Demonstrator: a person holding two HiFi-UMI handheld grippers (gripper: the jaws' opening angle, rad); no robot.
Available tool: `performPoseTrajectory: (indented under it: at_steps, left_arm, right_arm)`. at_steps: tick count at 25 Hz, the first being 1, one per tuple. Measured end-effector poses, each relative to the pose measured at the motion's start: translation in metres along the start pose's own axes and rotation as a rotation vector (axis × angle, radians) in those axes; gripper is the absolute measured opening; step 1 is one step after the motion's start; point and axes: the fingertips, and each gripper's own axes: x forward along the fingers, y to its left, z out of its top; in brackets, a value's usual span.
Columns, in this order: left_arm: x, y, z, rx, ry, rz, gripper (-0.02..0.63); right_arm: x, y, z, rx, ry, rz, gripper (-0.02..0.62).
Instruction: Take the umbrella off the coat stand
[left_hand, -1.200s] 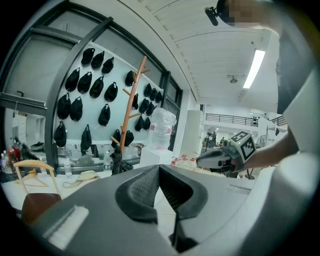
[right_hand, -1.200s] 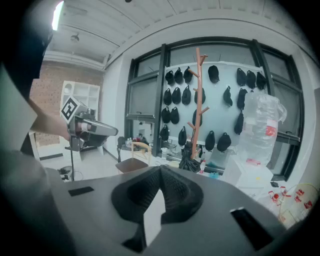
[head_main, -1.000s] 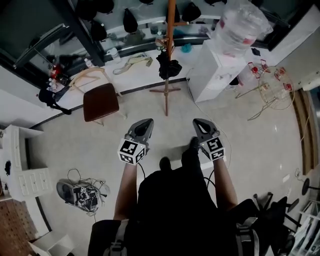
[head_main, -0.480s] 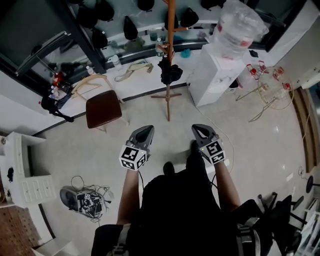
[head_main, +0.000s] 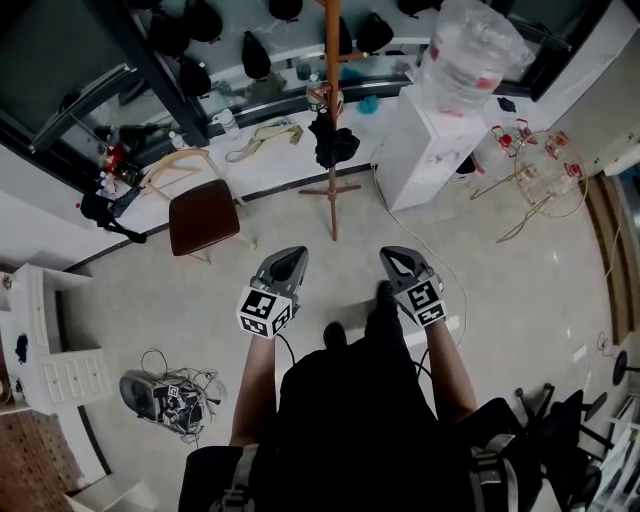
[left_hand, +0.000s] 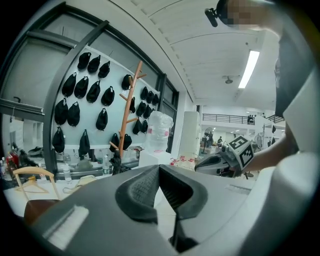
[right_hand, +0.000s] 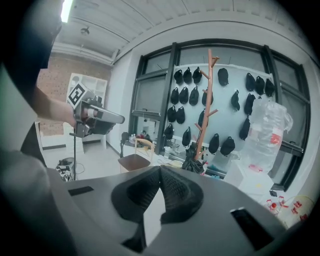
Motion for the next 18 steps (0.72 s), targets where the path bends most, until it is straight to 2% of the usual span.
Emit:
performPoseTrajectory:
  at_steps: [9, 18]
  left_arm:
    - [0.01, -0.003, 0.002, 0.014, 0.015, -0.007, 0.002]
    - [0.013, 0.002, 0.007, 0.021, 0.002, -0.015, 0.002]
  right_arm:
    - [-0.004, -0.014, -0.001, -0.03, -0.002, -0.047, 0.003]
    - [-0.001, -0.014, 0.003, -0.045, -0.007, -0.056, 0.003]
